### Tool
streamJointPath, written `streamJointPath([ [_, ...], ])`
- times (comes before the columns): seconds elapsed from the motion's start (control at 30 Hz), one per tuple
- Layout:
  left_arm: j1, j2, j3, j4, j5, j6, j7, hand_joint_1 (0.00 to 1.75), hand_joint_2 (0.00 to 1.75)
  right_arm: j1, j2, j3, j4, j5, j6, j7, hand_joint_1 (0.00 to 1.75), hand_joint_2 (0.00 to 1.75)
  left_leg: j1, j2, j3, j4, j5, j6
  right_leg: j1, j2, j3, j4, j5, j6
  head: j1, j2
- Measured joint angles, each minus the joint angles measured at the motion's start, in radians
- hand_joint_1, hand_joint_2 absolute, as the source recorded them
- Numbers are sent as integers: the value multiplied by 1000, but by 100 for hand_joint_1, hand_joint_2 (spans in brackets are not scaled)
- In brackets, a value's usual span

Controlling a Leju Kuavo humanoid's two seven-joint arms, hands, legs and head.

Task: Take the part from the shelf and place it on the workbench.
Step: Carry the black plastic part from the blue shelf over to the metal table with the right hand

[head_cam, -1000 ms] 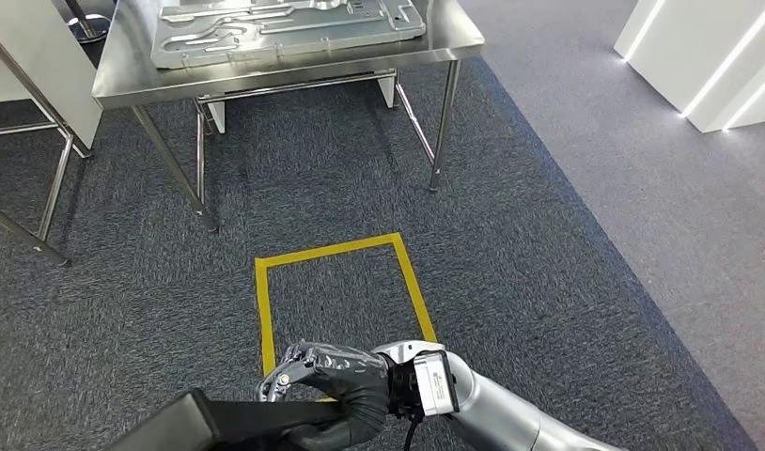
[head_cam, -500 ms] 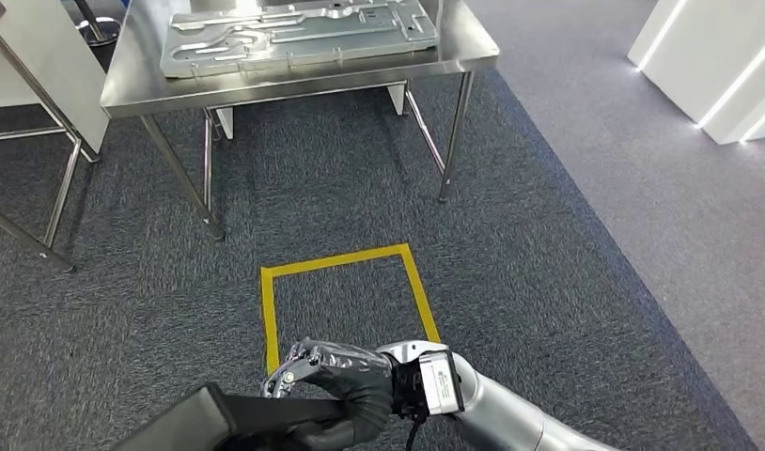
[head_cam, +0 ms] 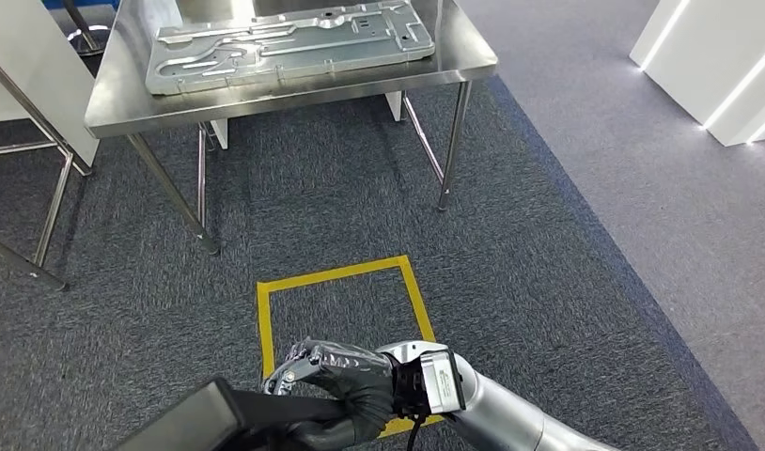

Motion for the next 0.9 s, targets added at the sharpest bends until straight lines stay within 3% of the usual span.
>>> streamJointPath([
  [0.07, -1, 1, 0, 0, 1, 3, 7, 0, 0, 0, 0, -2, 0, 0, 0, -1, 173, 175, 0, -2, 18, -10, 0, 17, 0, 0, 4, 13, -2, 12, 0, 0],
  [0.13, -1, 1, 1, 0, 4, 10, 21, 0, 0, -2, 0, -7, -1, 0, 2, -1, 173, 175, 4, -3, 40, -20, -7, 29, -2, 0, -21, 76, -4, 21, 1, 0],
  [0.23, -3, 1, 6, 0, 10, 30, 56, 0, 0, 3, -1, -15, 0, 5, 8, -3, 173, 175, 5, -5, 64, -26, -25, 37, -8, 0, -138, 242, -60, 33, 2, 0],
  [0.27, -3, 2, 10, 0, 13, 39, 68, 0, 0, 7, -1, -17, 0, 8, 11, -3, 173, 175, 5, -6, 72, -26, -33, 37, -10, -1, -173, 275, -76, 35, 2, 0],
  [0.3, -1, 2, 14, 0, 16, 49, 78, 0, 0, 10, -2, -19, 0, 10, 15, -3, 173, 175, 5, -8, 83, -25, -41, 36, -12, -1, -194, 278, -75, 35, 2, 0],
  [0.33, 0, 2, 18, 0, 20, 60, 87, 0, 0, 12, -2, -21, 0, 13, 18, -3, 173, 175, 5, -9, 96, -25, -51, 34, -13, -1, -198, 249, -52, 35, 2, 0],
  [0.4, 3, 3, 27, 0, 26, 81, 104, 0, 0, 13, -2, -25, 0, 19, 22, -3, 173, 175, 5, -10, 123, -26, -71, 27, -13, -1, -173, 126, 47, 30, 2, 0],
  [0.43, 3, 4, 31, 0, 29, 90, 110, 0, 0, 13, -2, -27, 1, 21, 23, -3, 173, 175, 4, -11, 133, -27, -80, 23, -11, -2, -160, 73, 80, 26, 1, 0],
  [0.5, 3, 8, 40, 0, 34, 106, 118, 0, 0, 14, -2, -31, 2, 22, 24, -3, 173, 175, 3, -11, 145, -29, -92, 10, -5, -1, -146, 21, 108, 14, 1, 0],
  [0.6, 5, 17, 52, 0, 41, 116, 122, 0, 0, 14, 0, -39, 2, 22, 28, -2, 173, 175, 4, -9, 156, -8, -93, -10, -7, 2, -122, 9, 103, -5, 1, 0],
  [0.63, 4, 19, 55, 0, 43, 117, 122, 0, 0, 13, 1, -41, 1, 21, 30, -3, 173, 175, 5, -8, 146, 17, -100, -14, -8, 2, -111, 6, 98, -11, 1, 0],
  [0.67, 4, 21, 58, 0, 43, 118, 122, 0, 0, 12, 1, -42, 1, 21, 33, -3, 173, 175, 6, -7, 124, 61, -117, -17, -8, 1, -100, 3, 93, -16, 1, 0],
  [0.77, 4, 23, 65, 0, 43, 118, 122, 0, 0, 14, 1, -43, 0, 21, 37, -3, 173, 175, 9, -7, 4, 233, -191, -23, -5, 0, -82, 3, 73, -24, 1, 0],
  [0.8, 6, 23, 67, 0, 43, 118, 122, 0, 0, 15, 1, -43, 1, 21, 36, -3, 173, 175, 9, -7, -22, 252, -197, -24, -4, 1, -75, 3, 66, -25, 1, 0],
  [0.83, 9, 23, 68, 0, 42, 119, 122, 0, 0, 16, 1, -43, 1, 21, 36, -3, 173, 175, 9, -7, -31, 236, -180, -23, -3, 2, -65, 3, 59, -25, 1, 0],
  [0.9, 13, 24, 68, 0, 40, 119, 122, 0, 0, 16, 1, -44, 1, 21, 35, -3, 173, 175, 8, -6, -7, 118, -85, -14, -1, 4, -44, 2, 44, -22, 1, 0],
])
